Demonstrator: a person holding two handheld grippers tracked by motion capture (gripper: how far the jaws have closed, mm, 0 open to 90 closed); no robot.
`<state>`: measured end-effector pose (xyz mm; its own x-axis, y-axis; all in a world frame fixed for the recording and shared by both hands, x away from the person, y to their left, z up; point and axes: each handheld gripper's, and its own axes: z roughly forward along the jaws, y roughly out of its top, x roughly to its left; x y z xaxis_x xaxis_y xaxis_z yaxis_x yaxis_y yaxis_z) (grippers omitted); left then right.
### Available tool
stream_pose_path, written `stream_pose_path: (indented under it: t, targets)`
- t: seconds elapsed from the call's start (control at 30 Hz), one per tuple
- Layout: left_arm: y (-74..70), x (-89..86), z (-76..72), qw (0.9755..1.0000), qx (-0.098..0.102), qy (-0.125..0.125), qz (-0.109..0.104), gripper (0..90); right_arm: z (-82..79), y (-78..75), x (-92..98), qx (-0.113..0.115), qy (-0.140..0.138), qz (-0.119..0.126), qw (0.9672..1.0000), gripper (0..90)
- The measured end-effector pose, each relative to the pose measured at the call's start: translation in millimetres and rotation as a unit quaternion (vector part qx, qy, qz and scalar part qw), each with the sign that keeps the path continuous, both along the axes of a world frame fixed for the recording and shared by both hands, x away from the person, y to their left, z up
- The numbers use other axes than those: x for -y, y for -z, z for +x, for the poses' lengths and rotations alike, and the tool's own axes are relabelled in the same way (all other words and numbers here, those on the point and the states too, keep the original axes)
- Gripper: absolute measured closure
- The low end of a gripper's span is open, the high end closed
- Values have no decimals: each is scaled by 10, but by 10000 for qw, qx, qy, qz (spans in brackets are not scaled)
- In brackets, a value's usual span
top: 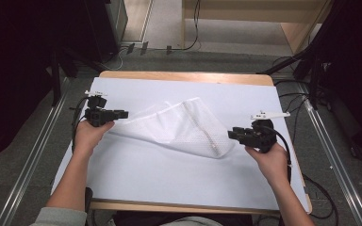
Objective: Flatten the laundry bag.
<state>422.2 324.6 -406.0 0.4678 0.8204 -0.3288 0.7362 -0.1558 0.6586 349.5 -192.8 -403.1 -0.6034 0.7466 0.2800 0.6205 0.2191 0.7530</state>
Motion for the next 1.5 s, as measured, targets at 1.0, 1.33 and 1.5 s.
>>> stream_pose_path:
  t: [1.0,1.33,1.5]
  targets:
    - [27,18,-278,9997,-133,183,37,570,1403,386,-725,-447,-43,-516,9977,663]
    - [36,29,-254,9997,-122,196,82,570,1600,545,-794,-592,45,-754,9954,635]
    - [39,12,-249,9997,-124,182,74,569,1610,625,-795,-695,85,-723,9949,661]
